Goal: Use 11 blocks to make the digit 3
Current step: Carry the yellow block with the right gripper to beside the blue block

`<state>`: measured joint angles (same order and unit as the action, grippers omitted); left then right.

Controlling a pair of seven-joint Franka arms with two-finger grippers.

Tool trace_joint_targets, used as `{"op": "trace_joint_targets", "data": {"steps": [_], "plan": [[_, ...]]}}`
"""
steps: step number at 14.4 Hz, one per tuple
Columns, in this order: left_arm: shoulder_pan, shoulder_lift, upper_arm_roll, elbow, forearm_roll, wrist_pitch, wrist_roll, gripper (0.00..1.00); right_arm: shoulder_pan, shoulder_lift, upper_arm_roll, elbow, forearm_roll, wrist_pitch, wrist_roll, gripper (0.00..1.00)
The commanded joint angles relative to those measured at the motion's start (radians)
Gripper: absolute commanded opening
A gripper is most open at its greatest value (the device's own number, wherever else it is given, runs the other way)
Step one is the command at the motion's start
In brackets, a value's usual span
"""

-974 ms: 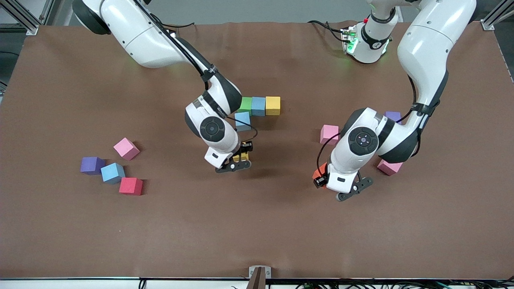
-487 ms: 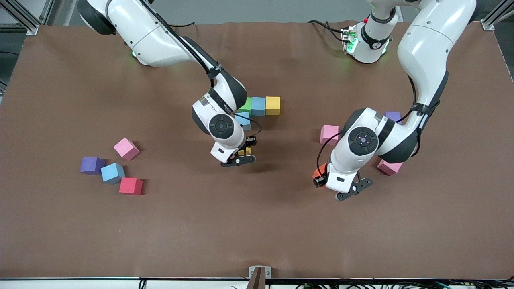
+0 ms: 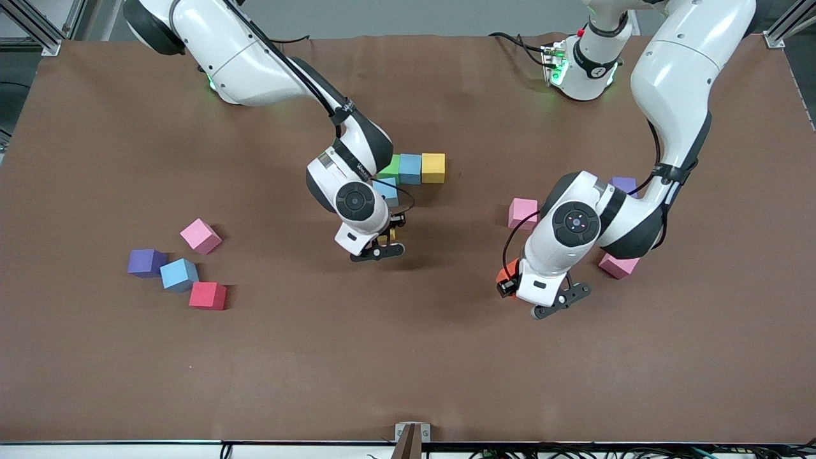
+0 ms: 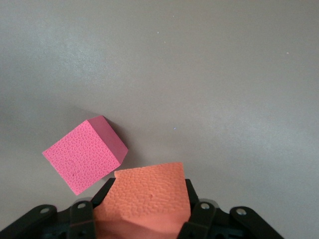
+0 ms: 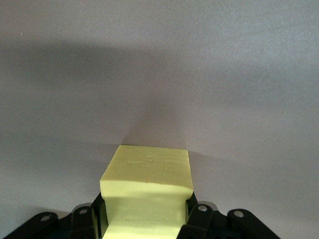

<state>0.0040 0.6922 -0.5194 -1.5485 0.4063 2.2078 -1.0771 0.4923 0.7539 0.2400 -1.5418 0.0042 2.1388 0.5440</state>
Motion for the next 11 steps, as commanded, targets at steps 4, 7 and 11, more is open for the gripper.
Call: {"op": "trace_joint_targets", "data": {"steps": [4,7,11], "plan": [[-0.007,0.0,-0.004,0.004,0.0,-0.016,0.049,0.22,0.019,-0.041,-0.002,-0.066,0.019,0.003,0.04,0.37],[-0.009,0.0,-0.004,0.004,0.0,-0.016,0.068,0.22,0.017,-0.042,-0.002,-0.069,0.019,0.003,0.044,0.37],[-0.009,0.004,-0.004,0.004,0.0,-0.016,0.094,0.22,0.017,-0.045,0.001,-0.072,0.019,0.001,0.045,0.37]]}}
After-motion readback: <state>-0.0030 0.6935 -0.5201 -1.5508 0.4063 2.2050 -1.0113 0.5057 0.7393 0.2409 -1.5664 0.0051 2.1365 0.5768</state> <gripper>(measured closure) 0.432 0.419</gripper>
